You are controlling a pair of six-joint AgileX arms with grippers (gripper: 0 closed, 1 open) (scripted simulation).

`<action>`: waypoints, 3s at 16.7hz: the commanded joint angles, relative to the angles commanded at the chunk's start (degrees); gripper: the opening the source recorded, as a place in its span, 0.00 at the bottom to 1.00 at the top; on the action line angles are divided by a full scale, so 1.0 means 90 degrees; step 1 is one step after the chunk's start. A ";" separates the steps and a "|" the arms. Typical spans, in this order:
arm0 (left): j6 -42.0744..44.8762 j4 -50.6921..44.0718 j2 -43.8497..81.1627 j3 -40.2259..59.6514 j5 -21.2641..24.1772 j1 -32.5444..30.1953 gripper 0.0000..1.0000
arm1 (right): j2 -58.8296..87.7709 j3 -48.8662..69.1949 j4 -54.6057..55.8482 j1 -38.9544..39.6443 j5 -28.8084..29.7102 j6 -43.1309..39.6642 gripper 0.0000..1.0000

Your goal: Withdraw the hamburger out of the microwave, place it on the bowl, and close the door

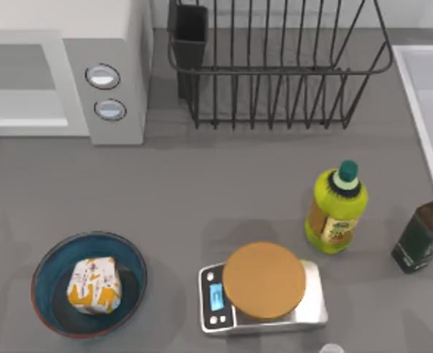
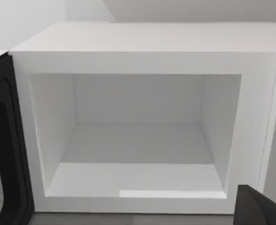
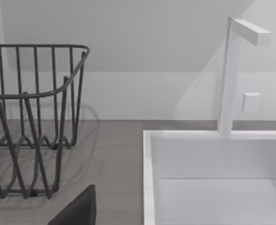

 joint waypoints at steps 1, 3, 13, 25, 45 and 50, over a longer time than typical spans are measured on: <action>0.0000 -0.0013 0.0021 0.0034 0.0229 0.0230 0.00 | 0.0000 0.0000 0.0000 0.0000 0.0000 0.0000 1.00; 0.0001 -0.0032 0.0053 0.0084 0.0573 0.0573 0.00 | 0.0000 0.0000 0.0000 0.0000 0.0000 0.0000 1.00; 0.0017 0.0714 0.0683 -0.0056 0.0755 0.0753 0.00 | 0.0000 0.0000 0.0000 0.0000 0.0000 0.0000 1.00; 0.0036 0.2244 0.1918 -0.0333 0.0692 0.0689 0.00 | 0.0000 0.0000 0.0000 0.0000 0.0000 0.0000 1.00; 0.1468 0.2108 0.5197 0.1360 0.0895 0.1480 0.00 | 0.0000 0.0000 0.0000 0.0000 0.0000 0.0000 1.00; 0.3220 -0.0534 0.7757 0.4334 0.1666 0.2974 0.00 | 0.0000 0.0000 0.0000 0.0000 0.0000 0.0000 1.00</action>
